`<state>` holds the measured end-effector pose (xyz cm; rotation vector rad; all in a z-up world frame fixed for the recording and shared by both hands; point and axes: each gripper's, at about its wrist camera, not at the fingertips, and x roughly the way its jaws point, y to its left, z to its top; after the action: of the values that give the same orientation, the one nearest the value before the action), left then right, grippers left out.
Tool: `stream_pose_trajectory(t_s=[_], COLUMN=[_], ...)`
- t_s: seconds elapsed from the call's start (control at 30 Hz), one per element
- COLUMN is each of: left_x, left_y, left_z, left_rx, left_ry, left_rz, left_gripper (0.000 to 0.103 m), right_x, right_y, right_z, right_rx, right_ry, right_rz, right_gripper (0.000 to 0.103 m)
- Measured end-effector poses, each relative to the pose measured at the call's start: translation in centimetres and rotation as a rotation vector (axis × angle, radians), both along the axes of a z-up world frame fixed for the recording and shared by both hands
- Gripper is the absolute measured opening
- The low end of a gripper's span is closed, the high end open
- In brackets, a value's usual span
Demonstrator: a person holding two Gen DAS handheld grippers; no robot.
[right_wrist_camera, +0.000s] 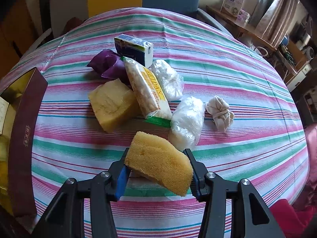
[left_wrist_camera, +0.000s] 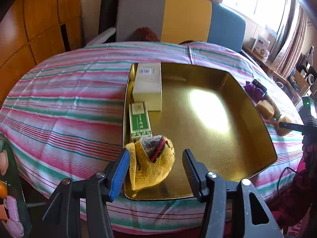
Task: Organize objects
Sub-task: 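Carry the knitted hat into the gold tray and open the left tool, then lower the yellow sponge into the tray and open the right tool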
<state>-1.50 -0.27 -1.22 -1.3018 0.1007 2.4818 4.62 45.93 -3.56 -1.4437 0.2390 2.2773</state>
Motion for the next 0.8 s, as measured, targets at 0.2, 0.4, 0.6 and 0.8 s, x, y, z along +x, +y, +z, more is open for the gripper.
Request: stream_pose_trajectory(t_s=[0.2,0.4,0.6,0.8], left_x=[0.0,-0.4,-0.4,-0.4], left_y=[-1.8,-3.3,-4.6,-5.5], left_z=[1.3,1.5,1.1,0.9], left_rx=[0.042,0.054,0.067,0.079], left_ry=[0.045,0.069,0.056,0.054], left_rz=[0.048,0.109,0.146,0.166], left_gripper=[0.056,0.055,0.056,0.056], right_x=[0.5,-0.2,-2.4,-4.3], right_y=[-1.2,-6.8,-15.9,-22.7], right_z=[2.8,7.2,9.3,8.1], right_rx=[0.058,0.029,-0.013,-0.082], right_ry=[0.095,0.236,0.310,0.286], right_rz=[-0.011,0.103,0.315,0.458], right_gripper=[0.051,0.051,0.052,0.052])
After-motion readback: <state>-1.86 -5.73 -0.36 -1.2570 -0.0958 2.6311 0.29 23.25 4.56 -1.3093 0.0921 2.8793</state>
